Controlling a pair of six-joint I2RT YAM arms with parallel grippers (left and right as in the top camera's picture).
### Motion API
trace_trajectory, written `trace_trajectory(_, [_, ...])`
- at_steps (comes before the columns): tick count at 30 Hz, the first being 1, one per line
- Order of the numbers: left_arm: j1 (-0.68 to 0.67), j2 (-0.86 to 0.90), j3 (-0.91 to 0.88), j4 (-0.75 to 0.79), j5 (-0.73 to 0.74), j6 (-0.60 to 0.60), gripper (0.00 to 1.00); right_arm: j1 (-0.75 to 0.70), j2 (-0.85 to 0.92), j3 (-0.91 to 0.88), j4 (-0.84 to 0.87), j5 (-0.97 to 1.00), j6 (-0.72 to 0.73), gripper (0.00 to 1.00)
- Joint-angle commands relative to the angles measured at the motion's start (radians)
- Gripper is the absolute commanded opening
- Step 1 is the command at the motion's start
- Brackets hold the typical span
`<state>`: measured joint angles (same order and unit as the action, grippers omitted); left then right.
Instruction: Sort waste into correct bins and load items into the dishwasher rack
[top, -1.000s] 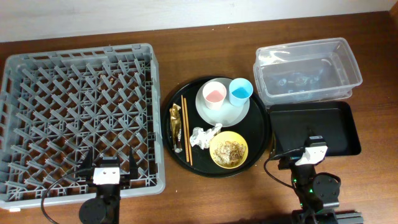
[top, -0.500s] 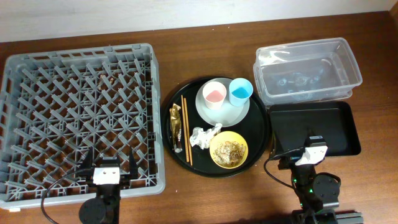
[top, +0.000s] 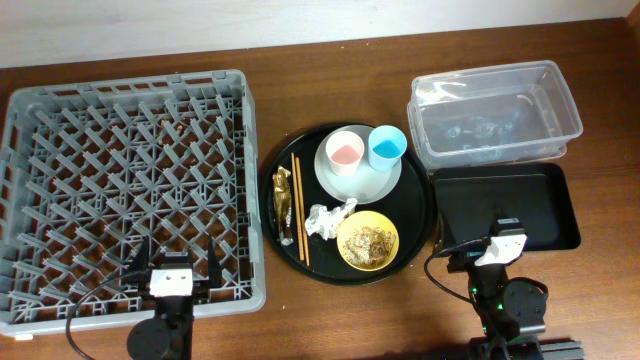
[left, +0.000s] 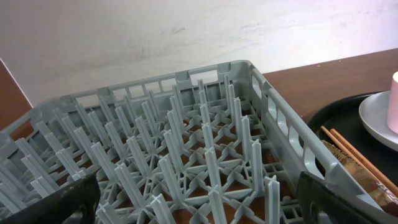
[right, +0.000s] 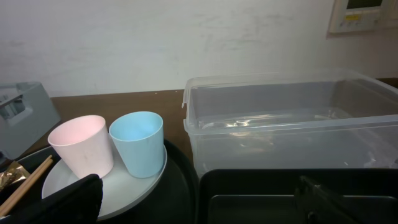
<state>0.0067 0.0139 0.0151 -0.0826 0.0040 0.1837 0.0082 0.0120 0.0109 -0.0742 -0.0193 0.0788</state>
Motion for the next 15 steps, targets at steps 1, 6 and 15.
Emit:
trace_trajectory(1, [-0.004, -0.007, -0.006, 0.0, 0.015, 0.016, 0.99, 0.005, -0.006, -0.005, -0.001, -0.013, 0.004, 0.99])
trace_trajectory(6, [-0.004, -0.007, -0.006, 0.0, 0.015, 0.016, 0.99, 0.005, -0.006, -0.005, -0.001, -0.013, 0.004, 0.99])
trace_trajectory(15, [-0.004, -0.007, -0.006, 0.052, 0.076, 0.011, 0.99, 0.005, -0.006, -0.005, -0.001, -0.013, 0.004, 0.99])
